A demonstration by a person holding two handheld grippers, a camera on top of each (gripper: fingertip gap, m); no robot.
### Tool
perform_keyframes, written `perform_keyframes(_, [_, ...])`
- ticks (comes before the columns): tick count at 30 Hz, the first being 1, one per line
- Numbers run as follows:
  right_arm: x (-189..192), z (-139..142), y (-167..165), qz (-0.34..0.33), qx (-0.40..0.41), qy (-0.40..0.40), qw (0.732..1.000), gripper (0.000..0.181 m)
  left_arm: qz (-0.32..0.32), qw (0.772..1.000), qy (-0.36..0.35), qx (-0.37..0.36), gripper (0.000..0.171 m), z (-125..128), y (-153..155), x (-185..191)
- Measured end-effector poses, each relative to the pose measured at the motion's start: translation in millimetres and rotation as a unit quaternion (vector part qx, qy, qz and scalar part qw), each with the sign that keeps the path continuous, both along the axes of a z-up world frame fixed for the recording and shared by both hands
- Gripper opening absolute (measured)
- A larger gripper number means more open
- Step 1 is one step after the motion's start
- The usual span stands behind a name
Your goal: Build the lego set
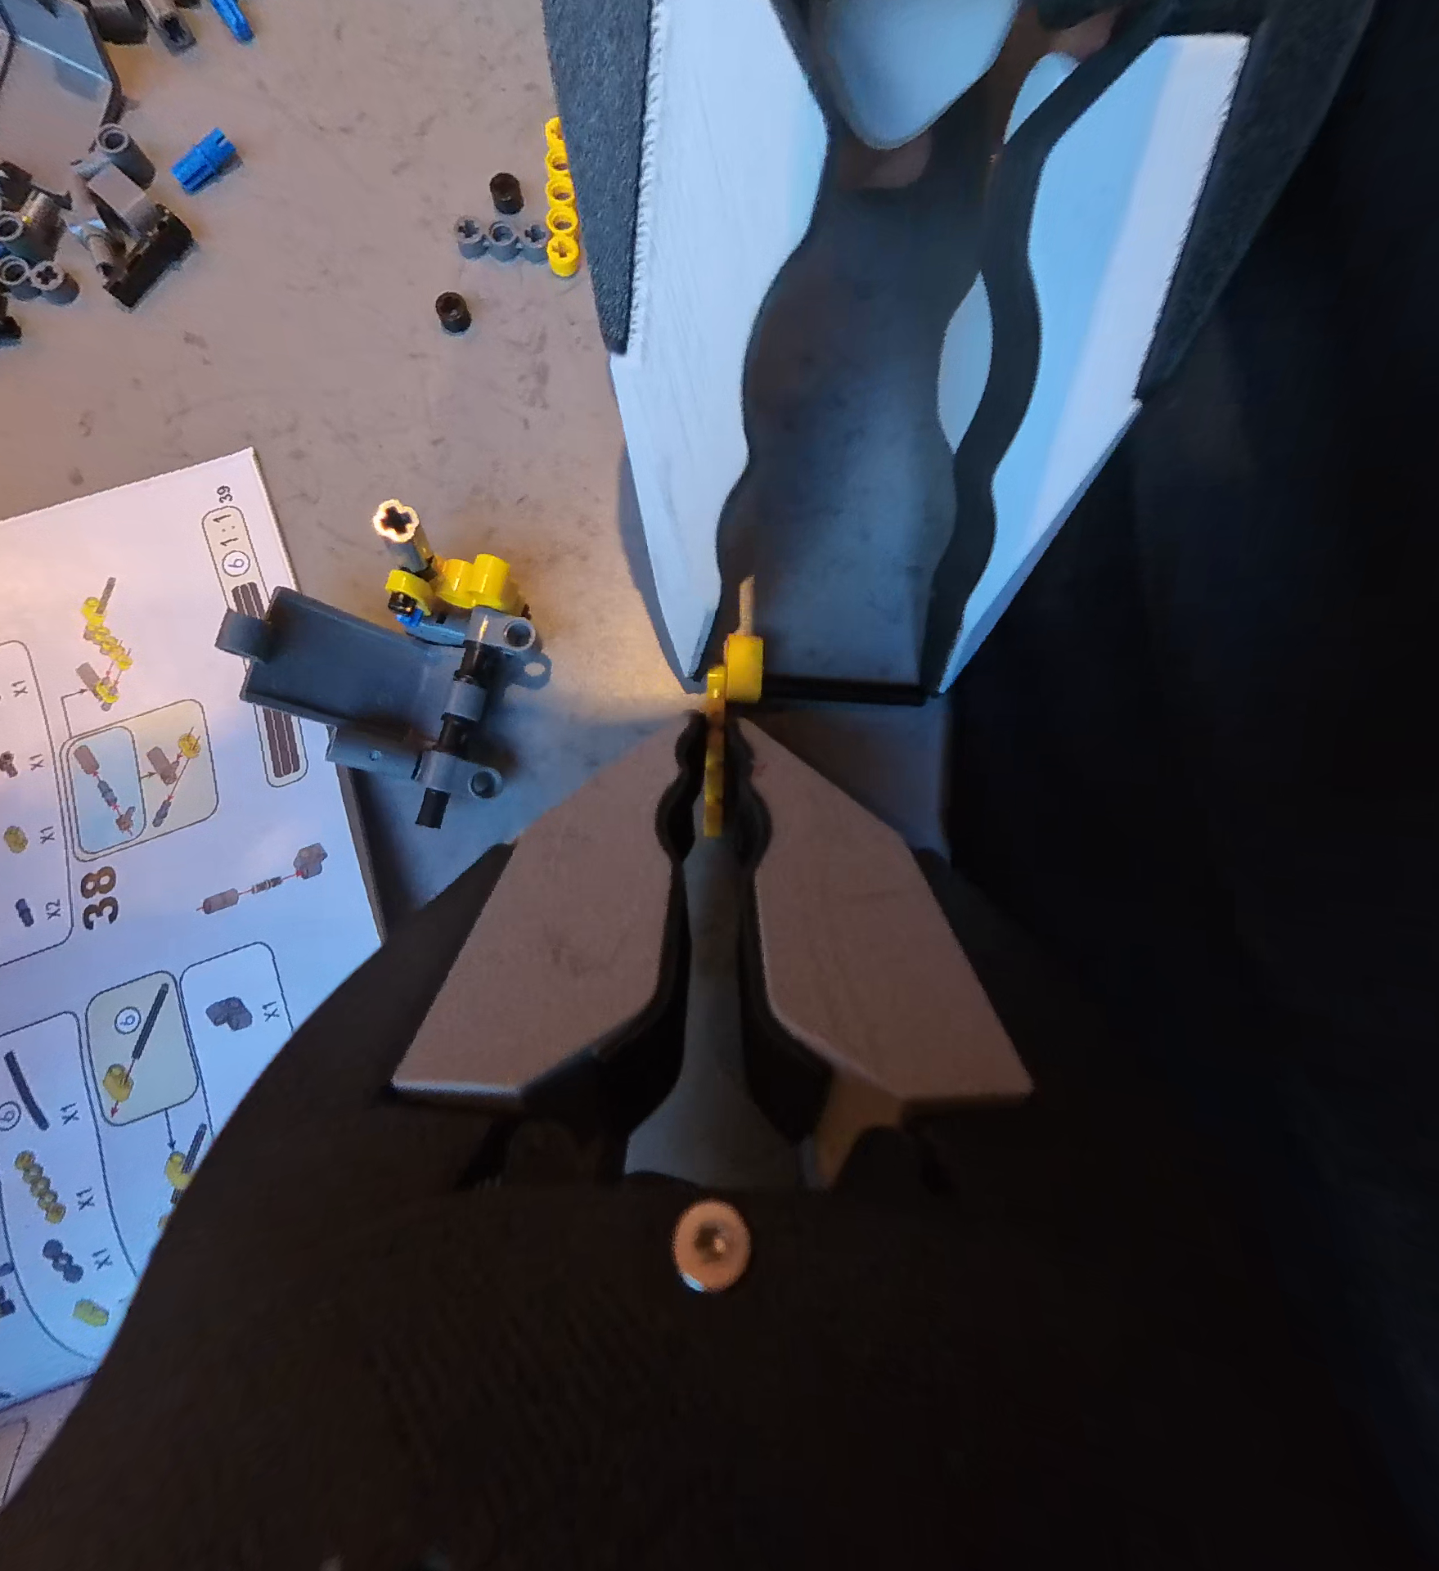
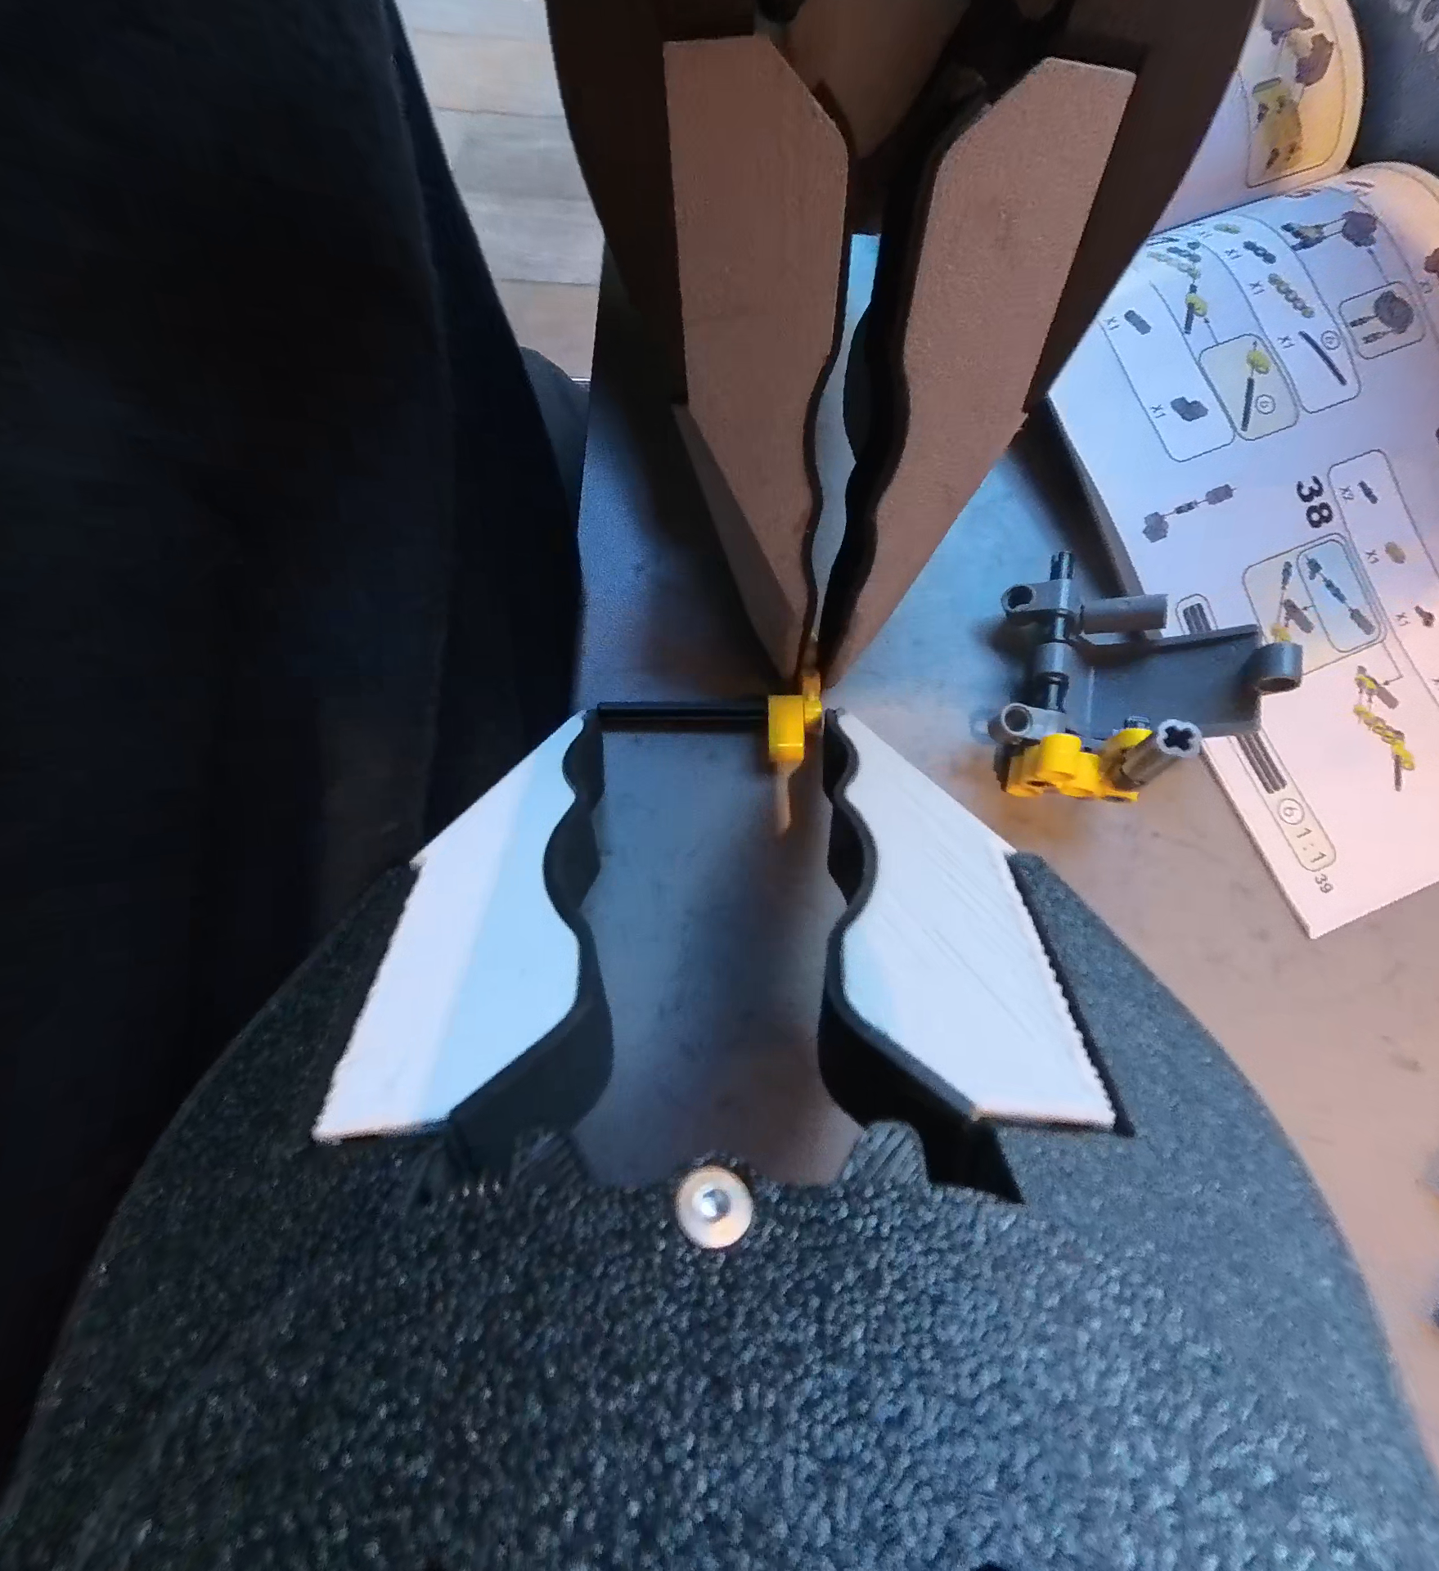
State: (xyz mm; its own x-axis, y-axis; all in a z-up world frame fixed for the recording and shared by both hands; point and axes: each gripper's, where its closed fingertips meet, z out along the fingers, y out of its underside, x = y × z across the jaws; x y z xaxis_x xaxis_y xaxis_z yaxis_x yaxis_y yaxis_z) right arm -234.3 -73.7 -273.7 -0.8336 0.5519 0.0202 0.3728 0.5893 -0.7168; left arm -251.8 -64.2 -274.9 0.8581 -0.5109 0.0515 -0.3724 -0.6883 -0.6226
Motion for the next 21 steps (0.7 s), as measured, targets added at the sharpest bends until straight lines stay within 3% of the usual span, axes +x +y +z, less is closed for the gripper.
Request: perform_keyframes(21, [-1.9,-0.9,-2.2,0.017,-0.008,-0.016,1.0,0.051,0.002,1.0,-0.016,0.002,0.003,0.6,-4.6,-3.2])
